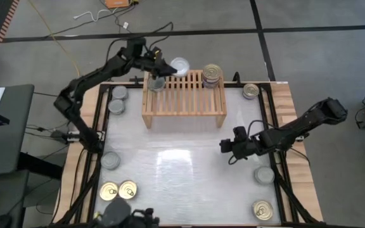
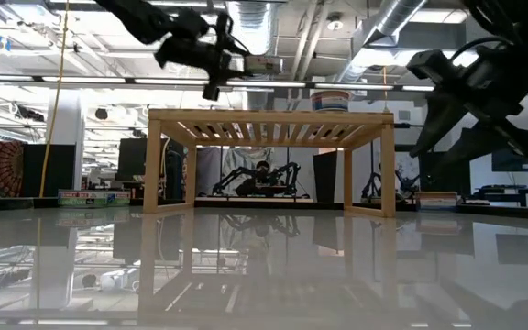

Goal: Stack canned seafood by type on shelf
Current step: Stack the green tuna can on top of the other green tuna can on the shelf

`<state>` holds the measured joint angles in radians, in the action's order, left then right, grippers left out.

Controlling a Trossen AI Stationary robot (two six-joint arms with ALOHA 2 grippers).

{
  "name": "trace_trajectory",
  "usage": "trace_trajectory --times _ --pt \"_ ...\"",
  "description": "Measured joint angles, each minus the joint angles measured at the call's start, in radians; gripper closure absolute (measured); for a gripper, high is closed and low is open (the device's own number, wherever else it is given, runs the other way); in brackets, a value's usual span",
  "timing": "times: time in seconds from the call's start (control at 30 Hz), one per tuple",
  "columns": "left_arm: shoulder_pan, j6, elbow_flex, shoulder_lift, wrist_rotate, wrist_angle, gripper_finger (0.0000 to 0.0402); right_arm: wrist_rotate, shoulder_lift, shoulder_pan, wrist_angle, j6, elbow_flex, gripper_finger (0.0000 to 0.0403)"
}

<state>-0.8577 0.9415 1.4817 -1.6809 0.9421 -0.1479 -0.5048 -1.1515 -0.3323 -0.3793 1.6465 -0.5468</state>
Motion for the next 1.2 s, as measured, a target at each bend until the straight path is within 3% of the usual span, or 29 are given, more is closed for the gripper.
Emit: trace_trajectory --times 0.3,0.5,0.63,0.8,0.97,1.2 --pt "0.0 -0.146 0.044 -0.035 -0.009 -0.189 0.0264 0.002 0.0 0.022 -0.002 0.001 0.0 0.0226" --pt "-0.012 -0.165 0.044 -0.017 -0.022 -0.205 0.0263 0.002 0.0 0.022 -0.005 -0.003 0.0 0.0226" --pt "-0.034 -0.202 0.043 0.031 -0.024 -0.238 0.0263 0.002 0.0 0.022 -0.004 -0.005 0.0 0.0226" --pt "-0.087 -0.348 0.039 0.134 -0.058 -0.412 0.0262 0.002 0.0 0.022 -0.004 -0.006 0.0 0.0226" --pt "-0.171 -0.42 -0.033 0.224 -0.132 -0.539 0.0261 0.002 0.0 0.022 -0.003 -0.03 0.0 0.0226" --pt "-0.215 -0.4 -0.227 0.335 -0.13 -0.47 0.0261 0.003 0.0 0.022 -0.002 -0.033 0.0 0.0226"
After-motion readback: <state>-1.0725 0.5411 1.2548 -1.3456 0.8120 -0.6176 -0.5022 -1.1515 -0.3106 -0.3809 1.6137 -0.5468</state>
